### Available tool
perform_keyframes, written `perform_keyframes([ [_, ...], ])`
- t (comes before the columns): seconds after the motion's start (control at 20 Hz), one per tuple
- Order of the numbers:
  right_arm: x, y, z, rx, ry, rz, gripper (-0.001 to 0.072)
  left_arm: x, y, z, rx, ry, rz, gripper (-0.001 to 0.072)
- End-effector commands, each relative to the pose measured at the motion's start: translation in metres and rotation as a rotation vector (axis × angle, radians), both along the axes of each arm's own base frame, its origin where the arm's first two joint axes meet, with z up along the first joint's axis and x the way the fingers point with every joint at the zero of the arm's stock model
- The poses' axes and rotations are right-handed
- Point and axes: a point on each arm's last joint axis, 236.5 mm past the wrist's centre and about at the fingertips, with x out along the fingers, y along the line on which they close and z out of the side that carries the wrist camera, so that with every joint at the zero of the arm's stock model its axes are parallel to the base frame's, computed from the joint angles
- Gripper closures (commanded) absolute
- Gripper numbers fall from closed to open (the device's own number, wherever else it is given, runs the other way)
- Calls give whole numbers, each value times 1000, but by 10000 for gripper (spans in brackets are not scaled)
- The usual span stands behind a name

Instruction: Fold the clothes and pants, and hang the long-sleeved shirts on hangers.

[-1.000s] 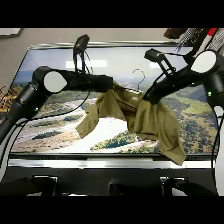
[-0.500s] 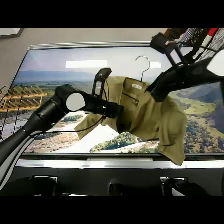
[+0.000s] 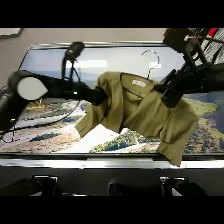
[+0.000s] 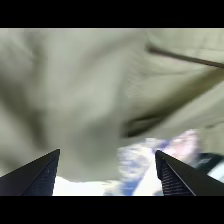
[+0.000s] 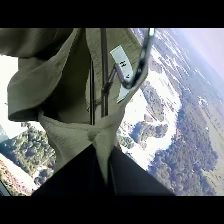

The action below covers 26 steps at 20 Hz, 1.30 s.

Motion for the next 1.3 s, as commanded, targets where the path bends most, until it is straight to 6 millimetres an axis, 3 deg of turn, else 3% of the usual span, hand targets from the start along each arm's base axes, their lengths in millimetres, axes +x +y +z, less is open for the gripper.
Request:
perform_keyframes([
  [0.0, -14, 4, -7, -86, -27, 168, 686, 5, 55, 18, 168, -170, -116, 31],
  [0.15, -24, 12, -20, -133, -13, 330, 687, 4, 63, 13, 210, -181, -152, 33],
  [0.3, -32, 28, -23, -93, -19, 437, 688, 4, 69, -8, 337, -280, -336, 33],
  [0.4, -34, 29, -24, -103, -25, 460, 688, 1, 70, -22, 360, -303, -430, 33],
  [0.55, -35, 33, -21, -85, -31, 472, 687, -11, 55, -31, 211, -282, -504, 33],
  [0.8, -32, 34, -19, -83, -52, 474, 687, -28, 38, -43, 115, -234, -571, 33],
  [1.0, -30, 37, -17, -70, -63, 472, 686, -31, 37, -54, 117, -221, -594, 33],
  [1.25, -43, 47, -13, -19, -41, 516, 685, -28, 26, -74, 130, -217, -652, 33],
])
